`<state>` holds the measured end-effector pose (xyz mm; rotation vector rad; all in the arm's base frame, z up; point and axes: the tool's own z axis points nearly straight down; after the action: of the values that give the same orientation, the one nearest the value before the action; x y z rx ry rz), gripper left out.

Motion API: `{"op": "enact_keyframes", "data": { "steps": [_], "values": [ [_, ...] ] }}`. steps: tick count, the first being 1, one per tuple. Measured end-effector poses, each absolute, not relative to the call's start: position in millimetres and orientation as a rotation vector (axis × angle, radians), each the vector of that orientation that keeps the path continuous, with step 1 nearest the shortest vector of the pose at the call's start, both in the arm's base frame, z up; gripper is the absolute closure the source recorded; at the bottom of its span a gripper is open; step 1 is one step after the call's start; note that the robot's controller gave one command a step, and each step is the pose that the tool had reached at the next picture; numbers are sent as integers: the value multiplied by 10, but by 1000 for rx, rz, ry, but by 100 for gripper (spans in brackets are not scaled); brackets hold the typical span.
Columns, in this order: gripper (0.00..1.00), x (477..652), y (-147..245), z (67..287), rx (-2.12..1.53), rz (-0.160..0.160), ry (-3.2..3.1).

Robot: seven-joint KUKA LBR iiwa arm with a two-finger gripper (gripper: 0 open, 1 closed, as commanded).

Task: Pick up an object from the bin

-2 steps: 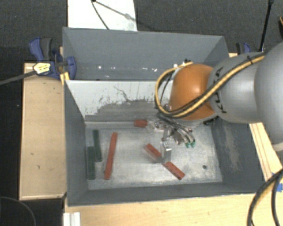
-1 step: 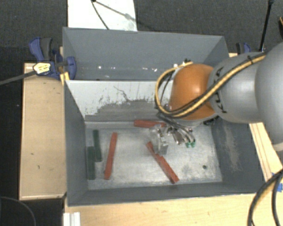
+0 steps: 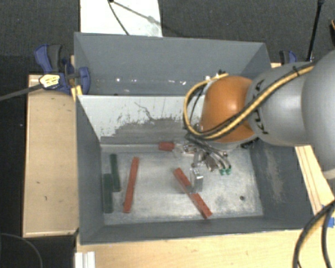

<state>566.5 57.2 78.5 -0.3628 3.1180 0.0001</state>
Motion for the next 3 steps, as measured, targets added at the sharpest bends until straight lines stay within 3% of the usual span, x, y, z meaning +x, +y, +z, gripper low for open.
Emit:
{"op": "enact_keyframes", "data": {
  "steps": [1,2,3],
  "values": [
    [0,5487,17,723,134,-1,3138],
    [0,5487,29,721,129,0,3139],
    [0,5940,765,1215,-297,6,3119]
  ]
}}
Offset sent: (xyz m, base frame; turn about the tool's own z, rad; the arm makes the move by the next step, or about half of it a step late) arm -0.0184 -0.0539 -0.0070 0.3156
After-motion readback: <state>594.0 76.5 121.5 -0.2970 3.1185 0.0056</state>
